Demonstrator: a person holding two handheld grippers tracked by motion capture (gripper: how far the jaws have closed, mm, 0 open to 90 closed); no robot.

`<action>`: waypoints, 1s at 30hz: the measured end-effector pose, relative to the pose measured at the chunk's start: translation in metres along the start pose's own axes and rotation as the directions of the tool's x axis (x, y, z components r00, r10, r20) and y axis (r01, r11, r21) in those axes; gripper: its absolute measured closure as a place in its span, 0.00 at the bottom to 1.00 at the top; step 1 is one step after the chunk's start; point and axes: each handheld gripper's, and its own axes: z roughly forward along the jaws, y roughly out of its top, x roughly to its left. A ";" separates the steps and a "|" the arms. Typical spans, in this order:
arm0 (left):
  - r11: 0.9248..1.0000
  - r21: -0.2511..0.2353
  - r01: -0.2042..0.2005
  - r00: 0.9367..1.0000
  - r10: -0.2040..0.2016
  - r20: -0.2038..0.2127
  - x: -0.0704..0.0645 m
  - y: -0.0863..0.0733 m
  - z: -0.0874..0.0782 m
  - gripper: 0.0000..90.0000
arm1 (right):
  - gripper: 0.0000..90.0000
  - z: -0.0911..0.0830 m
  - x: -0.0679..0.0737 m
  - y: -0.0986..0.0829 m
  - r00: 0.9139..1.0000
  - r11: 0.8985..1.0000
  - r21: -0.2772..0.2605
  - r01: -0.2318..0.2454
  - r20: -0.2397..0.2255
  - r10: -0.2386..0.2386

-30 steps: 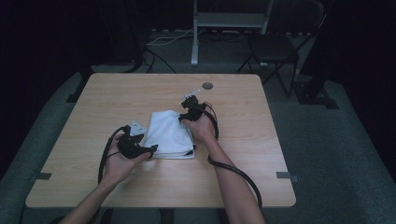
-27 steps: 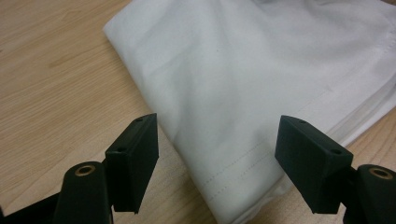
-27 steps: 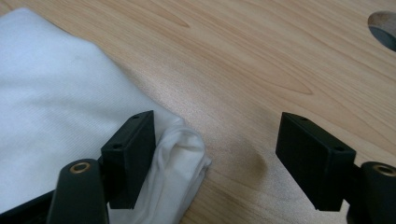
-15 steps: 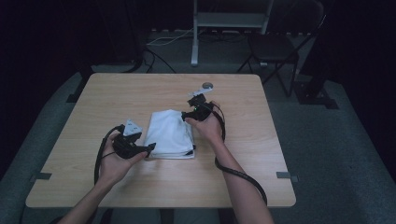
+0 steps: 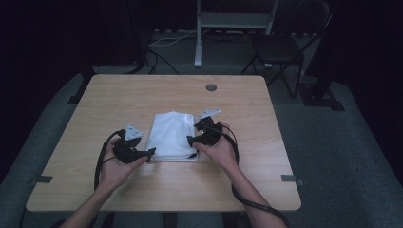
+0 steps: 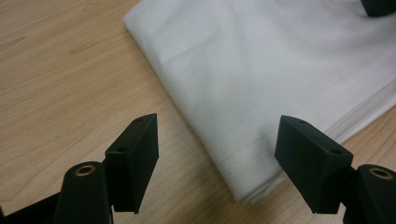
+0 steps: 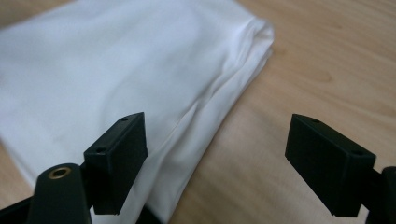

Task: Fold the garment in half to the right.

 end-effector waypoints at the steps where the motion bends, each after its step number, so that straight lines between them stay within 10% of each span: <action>1: 1.000 0.003 -0.004 1.000 0.004 -0.001 -0.001 0.000 0.001 0.33 | 0.23 0.000 0.002 -0.003 1.000 1.000 0.007 0.012 0.011 -0.012; 30: 1.000 0.019 0.025 0.999 -0.025 -0.035 0.015 0.009 0.024 0.33 | 0.24 0.031 -0.007 0.000 0.998 1.000 0.004 -0.011 0.063 0.011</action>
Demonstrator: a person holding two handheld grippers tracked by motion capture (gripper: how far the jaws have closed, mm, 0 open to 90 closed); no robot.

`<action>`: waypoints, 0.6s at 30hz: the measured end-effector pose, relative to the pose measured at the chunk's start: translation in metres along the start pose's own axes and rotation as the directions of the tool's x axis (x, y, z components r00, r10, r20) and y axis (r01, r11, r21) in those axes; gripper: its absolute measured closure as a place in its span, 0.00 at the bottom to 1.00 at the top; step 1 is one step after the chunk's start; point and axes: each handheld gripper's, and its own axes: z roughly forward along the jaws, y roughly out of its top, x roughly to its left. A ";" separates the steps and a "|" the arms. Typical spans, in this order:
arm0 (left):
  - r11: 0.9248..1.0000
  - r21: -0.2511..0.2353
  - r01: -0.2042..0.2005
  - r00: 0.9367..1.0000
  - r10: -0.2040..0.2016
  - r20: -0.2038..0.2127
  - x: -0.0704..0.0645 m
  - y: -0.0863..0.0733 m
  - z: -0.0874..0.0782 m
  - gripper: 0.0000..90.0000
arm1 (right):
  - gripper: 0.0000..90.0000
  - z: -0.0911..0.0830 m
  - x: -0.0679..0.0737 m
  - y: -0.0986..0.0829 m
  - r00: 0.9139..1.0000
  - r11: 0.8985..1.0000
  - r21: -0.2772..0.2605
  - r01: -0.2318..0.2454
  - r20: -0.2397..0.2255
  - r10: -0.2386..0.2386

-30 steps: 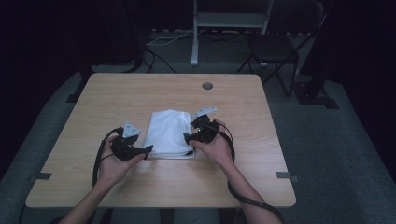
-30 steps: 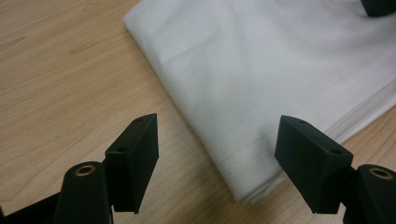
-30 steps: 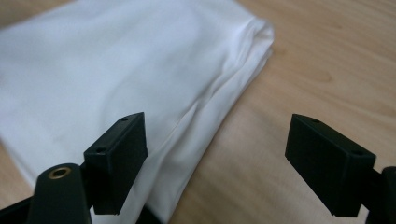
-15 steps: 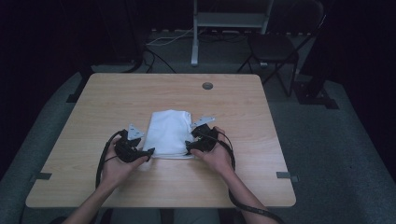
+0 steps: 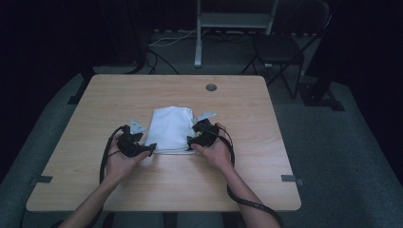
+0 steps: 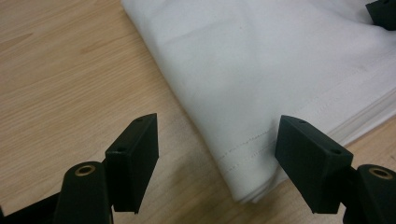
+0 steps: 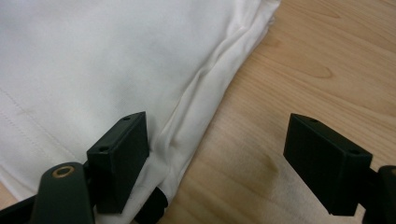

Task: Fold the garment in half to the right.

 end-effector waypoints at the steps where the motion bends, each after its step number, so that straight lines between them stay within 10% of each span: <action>1: 1.000 0.000 0.000 1.000 0.000 0.000 0.000 0.000 0.000 0.33 | 0.24 0.000 0.000 0.000 1.000 1.000 0.000 0.000 0.000 0.000; 18: 0.992 -0.103 0.072 0.996 -0.066 0.060 0.016 -0.005 -0.024 0.24 | 0.15 -0.011 -0.008 -0.003 0.997 0.998 -0.029 -0.060 -0.050 0.058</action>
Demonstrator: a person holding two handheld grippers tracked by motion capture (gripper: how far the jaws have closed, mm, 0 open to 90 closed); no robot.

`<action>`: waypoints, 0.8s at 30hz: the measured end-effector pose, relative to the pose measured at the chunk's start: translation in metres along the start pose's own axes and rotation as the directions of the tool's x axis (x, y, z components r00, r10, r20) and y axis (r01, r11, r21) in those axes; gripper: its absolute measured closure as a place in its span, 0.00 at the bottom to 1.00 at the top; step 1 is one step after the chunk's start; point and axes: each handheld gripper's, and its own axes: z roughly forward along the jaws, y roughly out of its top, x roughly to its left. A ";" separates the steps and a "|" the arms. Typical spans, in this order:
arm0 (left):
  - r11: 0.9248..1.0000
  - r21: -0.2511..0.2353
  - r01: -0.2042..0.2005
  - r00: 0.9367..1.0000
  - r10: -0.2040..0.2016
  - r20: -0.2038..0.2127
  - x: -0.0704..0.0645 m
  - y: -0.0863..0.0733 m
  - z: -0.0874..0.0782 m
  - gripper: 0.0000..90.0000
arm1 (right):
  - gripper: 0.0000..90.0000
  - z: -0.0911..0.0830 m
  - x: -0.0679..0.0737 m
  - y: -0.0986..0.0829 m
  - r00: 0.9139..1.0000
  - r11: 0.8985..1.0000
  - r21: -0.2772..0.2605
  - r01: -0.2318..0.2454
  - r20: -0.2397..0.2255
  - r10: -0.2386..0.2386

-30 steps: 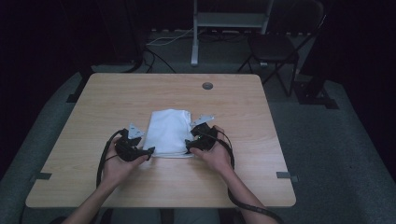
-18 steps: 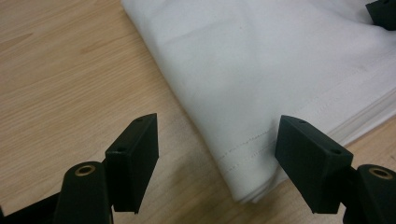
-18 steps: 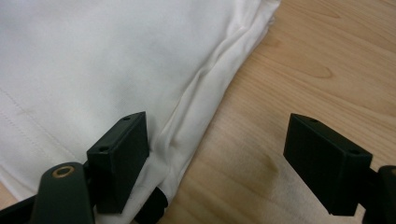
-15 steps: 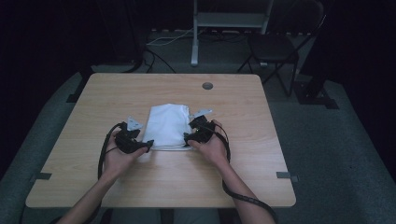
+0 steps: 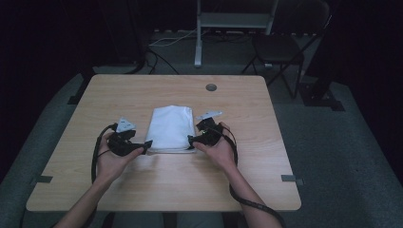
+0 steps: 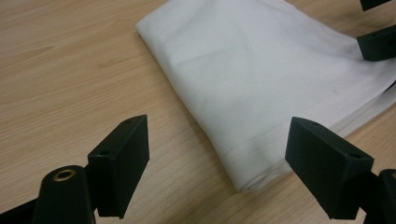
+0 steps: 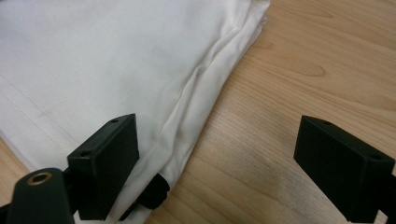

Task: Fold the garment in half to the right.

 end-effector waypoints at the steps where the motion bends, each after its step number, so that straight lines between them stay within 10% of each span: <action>1: 1.000 -0.007 0.004 1.000 -0.004 0.002 0.001 0.000 -0.002 0.24 | 0.15 -0.001 0.000 0.000 1.000 1.000 -0.003 0.003 -0.003 -0.003; 24: 0.995 -0.088 0.042 0.999 -0.039 0.037 0.021 -0.011 -0.037 0.24 | 0.14 -0.029 -0.002 -0.006 0.999 0.999 -0.031 0.021 -0.043 -0.022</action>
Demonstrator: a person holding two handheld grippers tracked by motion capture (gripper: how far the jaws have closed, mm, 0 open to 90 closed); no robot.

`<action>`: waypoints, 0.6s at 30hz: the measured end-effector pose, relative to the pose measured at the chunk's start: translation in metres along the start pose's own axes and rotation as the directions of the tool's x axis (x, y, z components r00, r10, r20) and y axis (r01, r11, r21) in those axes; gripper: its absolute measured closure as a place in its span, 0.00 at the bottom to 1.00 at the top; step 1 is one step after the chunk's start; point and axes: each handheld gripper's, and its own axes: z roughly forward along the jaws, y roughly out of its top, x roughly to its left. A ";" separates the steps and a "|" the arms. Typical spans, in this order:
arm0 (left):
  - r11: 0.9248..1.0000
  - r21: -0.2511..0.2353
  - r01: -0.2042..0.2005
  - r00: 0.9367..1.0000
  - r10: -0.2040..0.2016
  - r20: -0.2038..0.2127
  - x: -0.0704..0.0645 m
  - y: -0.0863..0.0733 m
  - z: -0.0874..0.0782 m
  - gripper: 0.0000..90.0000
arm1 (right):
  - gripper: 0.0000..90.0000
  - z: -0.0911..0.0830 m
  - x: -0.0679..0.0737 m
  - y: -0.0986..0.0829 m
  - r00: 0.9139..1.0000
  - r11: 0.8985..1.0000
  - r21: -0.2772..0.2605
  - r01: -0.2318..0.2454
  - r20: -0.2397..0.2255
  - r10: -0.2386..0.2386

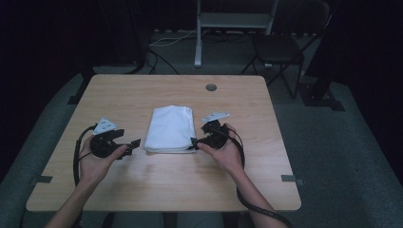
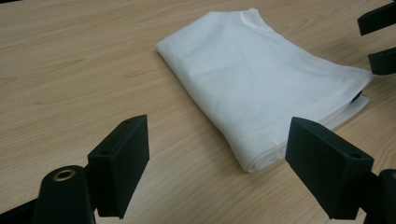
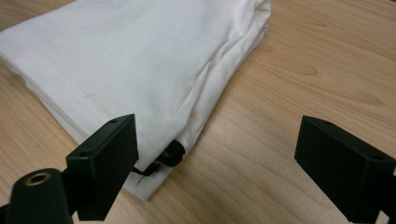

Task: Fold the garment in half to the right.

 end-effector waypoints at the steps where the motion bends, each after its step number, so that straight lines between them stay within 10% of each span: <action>1: 1.000 -0.002 0.001 1.000 -0.001 -0.003 0.001 -0.001 -0.001 0.24 | 0.14 -0.001 0.000 0.000 1.000 1.000 -0.001 0.001 -0.002 -0.001; 18: 0.999 -0.031 0.024 0.999 -0.025 -0.032 0.016 -0.011 -0.016 0.24 | 0.14 -0.011 0.000 -0.004 1.000 1.000 -0.012 0.001 -0.006 -0.001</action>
